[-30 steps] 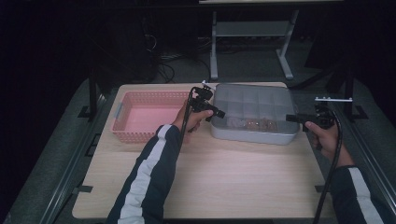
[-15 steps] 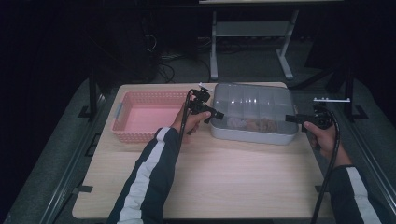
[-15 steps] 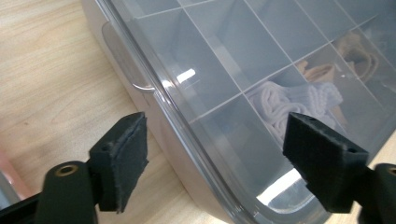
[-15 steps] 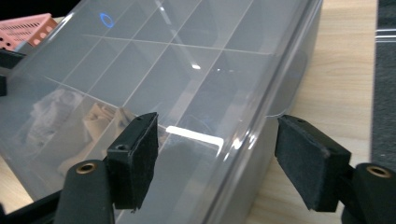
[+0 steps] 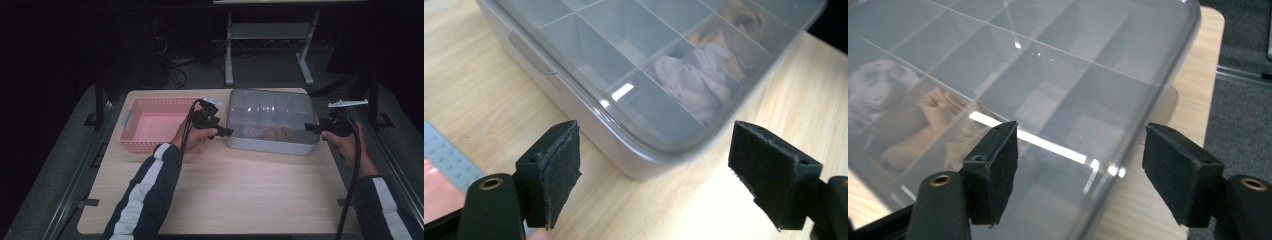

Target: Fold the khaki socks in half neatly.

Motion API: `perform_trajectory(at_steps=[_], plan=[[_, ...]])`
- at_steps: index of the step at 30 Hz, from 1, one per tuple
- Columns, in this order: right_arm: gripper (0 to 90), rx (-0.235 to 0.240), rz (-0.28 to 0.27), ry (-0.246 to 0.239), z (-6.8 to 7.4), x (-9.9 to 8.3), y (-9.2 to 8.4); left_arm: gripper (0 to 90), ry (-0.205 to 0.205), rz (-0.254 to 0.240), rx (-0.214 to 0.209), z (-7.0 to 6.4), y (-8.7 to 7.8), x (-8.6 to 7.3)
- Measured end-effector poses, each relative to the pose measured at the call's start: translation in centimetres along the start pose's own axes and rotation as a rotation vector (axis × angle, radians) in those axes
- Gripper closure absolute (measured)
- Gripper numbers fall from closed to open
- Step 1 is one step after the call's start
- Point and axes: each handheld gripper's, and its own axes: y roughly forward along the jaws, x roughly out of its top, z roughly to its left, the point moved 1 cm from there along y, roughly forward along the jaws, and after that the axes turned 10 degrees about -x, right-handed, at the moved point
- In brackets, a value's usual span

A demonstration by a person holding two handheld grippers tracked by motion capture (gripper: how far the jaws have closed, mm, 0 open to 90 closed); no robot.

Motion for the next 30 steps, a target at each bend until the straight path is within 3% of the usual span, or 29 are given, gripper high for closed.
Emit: perform_trajectory(at_steps=[2, 7, 17, 19, 25, 30], plan=[[27.5, -0.001, 0.004, -0.006, 0.4, 0.3, -0.2, 19.5, 0.039, -0.004, 0.004, -0.6, -0.9, -0.3], [26.4, 0.008, -0.003, -0.047, 1.6, 1.0, -0.8, 20.6, 0.082, -0.044, -0.006, -2.1, -3.0, -1.6], [27.7, 0.077, -0.041, -0.098, 4.7, 1.4, -1.3, 20.4, 0.156, -0.025, 0.024, -4.6, -6.6, -5.6], [27.5, 0.095, -0.042, -0.099, 5.3, 1.3, -1.4, 19.7, 0.164, -0.028, 0.042, -5.0, -7.0, -6.6], [27.4, 0.105, -0.068, -0.129, 6.3, 1.0, -1.9, 19.1, 0.247, 0.036, 0.146, -5.4, -8.2, -9.7], [27.9, 0.117, -0.066, -0.184, 7.4, 0.1, -2.5, 19.1, 0.224, 0.019, 0.153, -5.0, -9.5, -12.3]])
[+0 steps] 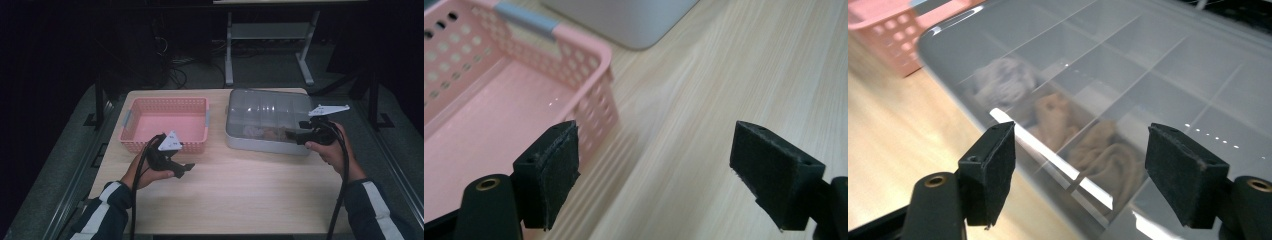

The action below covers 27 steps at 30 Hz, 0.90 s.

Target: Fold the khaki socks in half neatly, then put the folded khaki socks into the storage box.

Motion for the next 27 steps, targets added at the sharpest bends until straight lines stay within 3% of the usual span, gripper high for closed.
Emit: perform_trajectory(at_steps=[10, 15, 20, 23, 27], plan=[[27.4, 0.037, 0.002, -0.119, 3.2, -1.6, -1.2, 18.9, -0.011, 0.023, 0.028, -0.3, -2.3, -4.4], [27.3, 0.060, 0.010, -0.202, 4.4, -2.4, -1.8, 18.9, -0.025, 0.060, 0.060, -0.5, -3.1, -6.5], [27.4, 0.063, 0.012, -0.226, 4.9, -3.6, -2.1, 18.8, -0.053, 0.062, 0.066, -0.6, -3.8, -8.4], [26.9, 0.056, 0.012, -0.258, 5.2, -4.5, -2.3, 18.9, -0.027, 0.083, 0.061, -0.9, -4.0, -9.3], [26.8, 0.047, 0.009, -0.251, 5.2, -6.2, -2.4, 18.9, -0.033, 0.080, 0.060, -1.1, -4.1, -10.6]])
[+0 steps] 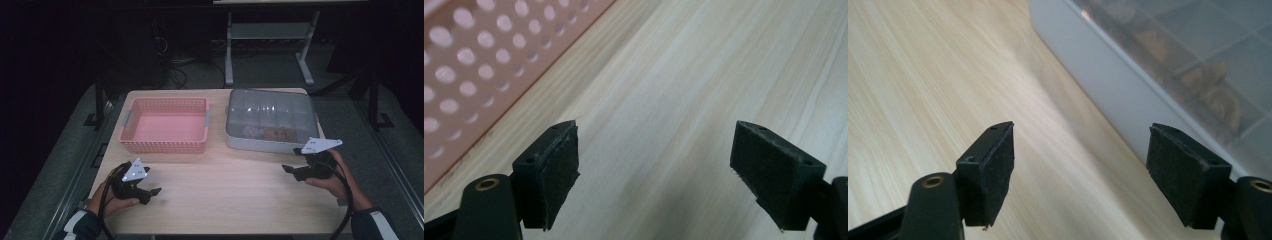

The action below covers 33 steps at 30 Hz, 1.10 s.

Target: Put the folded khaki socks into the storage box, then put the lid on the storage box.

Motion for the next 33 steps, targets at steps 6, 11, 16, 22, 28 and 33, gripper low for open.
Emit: perform_trajectory(at_steps=[6, 11, 16, 22, 28, 33], plan=[[26.9, -0.002, 0.021, -0.005, 0.5, -2.4, -0.3, 18.5, -0.062, -0.029, -0.021, 0.4, -0.3, -2.1], [26.6, 0.002, 0.040, 0.042, 0.5, -5.1, 0.1, 18.4, -0.088, -0.008, -0.024, 0.7, -0.2, -3.8], [26.6, 0.004, 0.068, 0.105, 0.4, -7.4, 0.7, 16.9, -0.161, -0.060, -0.042, 1.2, -0.1, -5.3], [24.1, 0.017, 0.054, 0.154, 0.6, -8.3, 0.8, 12.9, -0.171, -0.108, -0.027, 1.2, 0.2, -5.7], [20.6, 0.003, 0.035, 0.159, 0.9, -8.4, 1.0, 12.9, -0.165, -0.101, -0.026, 1.3, 0.1, -5.7], [20.4, -0.006, 0.035, 0.161, 0.9, -8.4, 1.0, 13.0, -0.195, -0.107, 0.000, 1.4, 0.1, -5.8]])
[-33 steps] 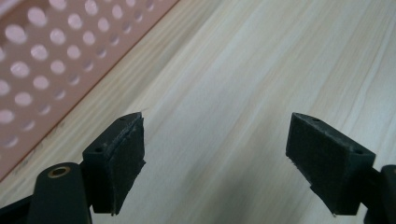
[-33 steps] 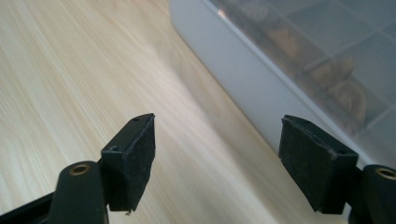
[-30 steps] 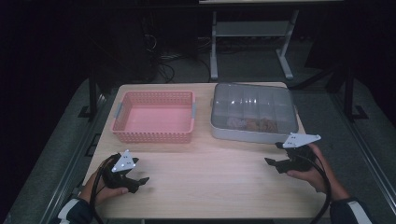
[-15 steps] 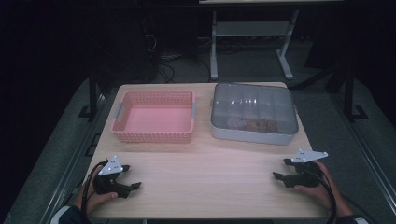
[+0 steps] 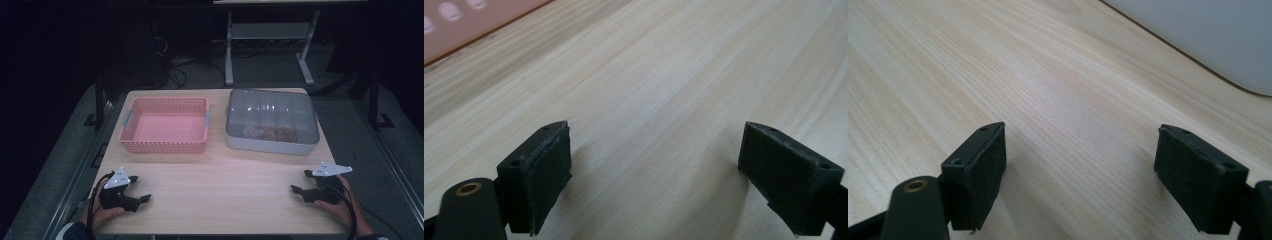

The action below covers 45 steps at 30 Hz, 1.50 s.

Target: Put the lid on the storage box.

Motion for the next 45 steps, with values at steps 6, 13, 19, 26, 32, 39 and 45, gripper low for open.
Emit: perform_trajectory(at_steps=[6, 13, 19, 26, 32, 39, 45], plan=[[20.5, -0.015, -0.010, -0.013, 0.21, -0.01, -0.07, 13.0, -0.023, -0.002, 0.028, 0.11, -0.07, -0.05], [20.8, -0.017, -0.010, -0.011, 0.23, -0.02, -0.07, 13.0, -0.028, -0.006, 0.028, 0.10, -0.05, -0.05], [21.4, 0.001, -0.001, 0.000, 0.06, -0.01, -0.01, 13.0, -0.029, -0.006, 0.027, 0.10, -0.04, -0.04], [20.5, -0.002, 0.000, 0.002, 0.05, 0.00, 0.01, 13.0, -0.025, -0.002, 0.027, 0.13, -0.06, -0.04], [20.2, -0.003, 0.000, 0.002, 0.06, 0.00, 0.01, 13.0, -0.025, -0.002, 0.027, 0.13, -0.06, -0.04], [20.0, -0.002, -0.001, 0.006, 0.10, 0.03, 0.04, 13.0, -0.025, -0.002, 0.027, 0.13, -0.07, -0.04], [19.9, -0.004, -0.001, 0.004, 0.09, 0.02, 0.04, 13.0, -0.025, -0.002, 0.027, 0.13, -0.07, -0.04]])
